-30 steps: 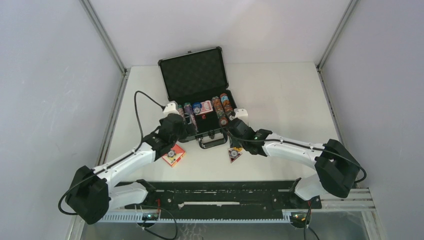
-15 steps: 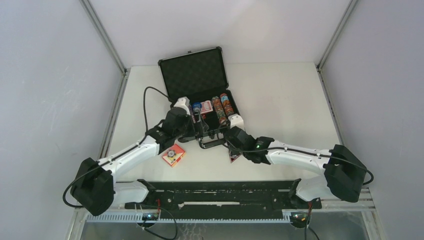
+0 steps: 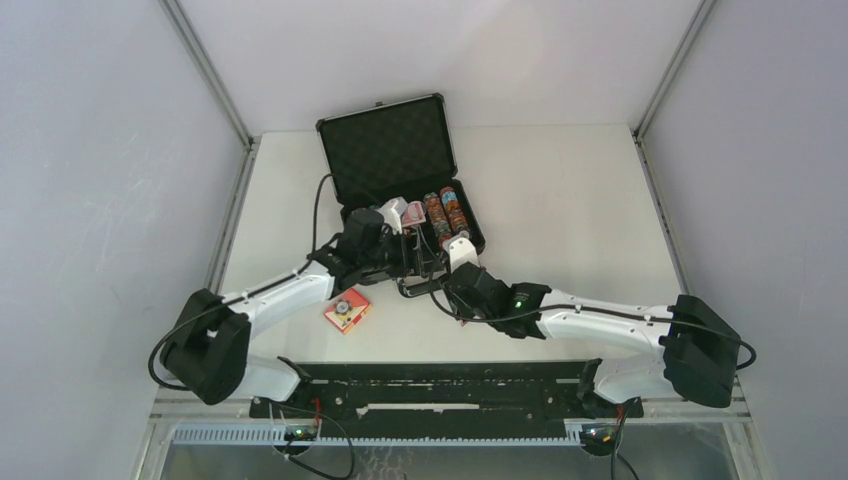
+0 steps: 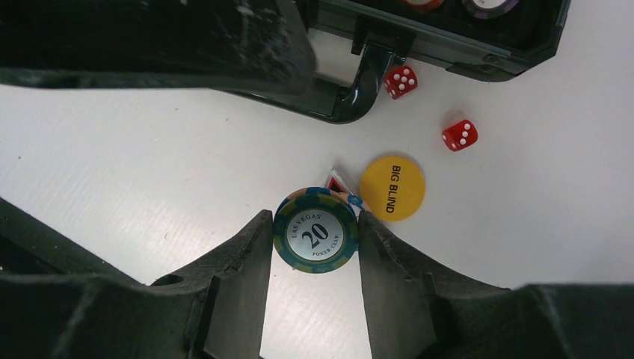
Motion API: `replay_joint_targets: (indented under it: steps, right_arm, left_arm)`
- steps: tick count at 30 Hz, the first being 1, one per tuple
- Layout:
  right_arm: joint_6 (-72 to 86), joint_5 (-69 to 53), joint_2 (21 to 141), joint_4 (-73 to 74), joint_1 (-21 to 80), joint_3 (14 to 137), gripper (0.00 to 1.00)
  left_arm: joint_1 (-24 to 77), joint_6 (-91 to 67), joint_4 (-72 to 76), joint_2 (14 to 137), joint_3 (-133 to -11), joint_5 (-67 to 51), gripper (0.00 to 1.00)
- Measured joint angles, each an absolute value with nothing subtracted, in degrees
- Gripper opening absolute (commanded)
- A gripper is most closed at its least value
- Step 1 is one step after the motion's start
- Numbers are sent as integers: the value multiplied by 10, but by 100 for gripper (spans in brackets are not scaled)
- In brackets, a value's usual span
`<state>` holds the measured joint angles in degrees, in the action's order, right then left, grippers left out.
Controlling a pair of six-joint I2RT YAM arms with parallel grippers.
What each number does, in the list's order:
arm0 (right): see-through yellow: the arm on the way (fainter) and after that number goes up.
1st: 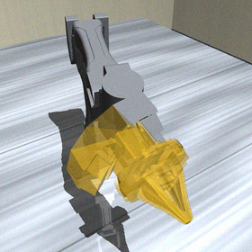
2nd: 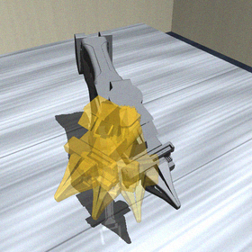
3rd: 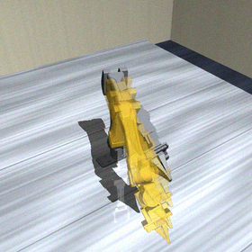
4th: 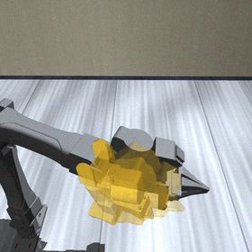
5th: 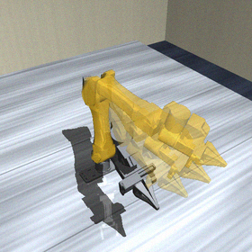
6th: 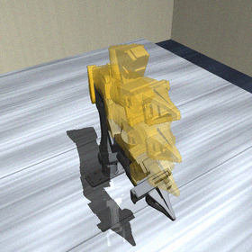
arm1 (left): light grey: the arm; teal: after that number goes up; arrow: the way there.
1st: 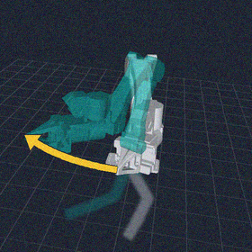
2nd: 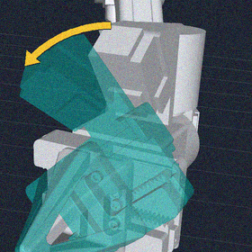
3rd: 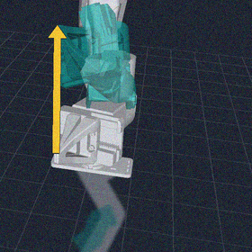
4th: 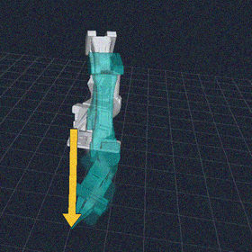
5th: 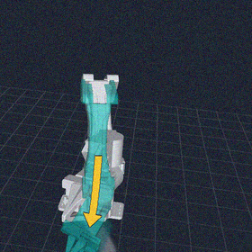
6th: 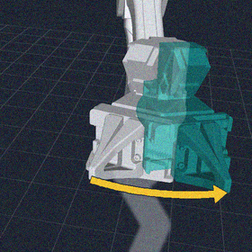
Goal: Pack up texas hold em set
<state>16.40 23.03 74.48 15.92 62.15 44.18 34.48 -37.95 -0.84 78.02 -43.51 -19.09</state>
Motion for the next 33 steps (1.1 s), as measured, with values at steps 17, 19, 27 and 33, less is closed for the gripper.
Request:
replay_joint_targets:
  steps: [17, 19, 27, 33]
  right_arm:
    - [139, 232, 729, 149, 636, 442, 53]
    - [138, 233, 725, 147, 636, 442, 53]
    - [136, 232, 724, 143, 634, 442, 53]
    - [127, 230, 724, 141, 635, 442, 53]
  left_arm:
    - [345, -385, 69, 839, -435, -337, 72]
    - [345, -385, 68, 841, -435, -337, 72]
    - [345, -380, 66, 842, -435, -338, 68]
    - [345, -381, 76, 867, -435, -379, 61]
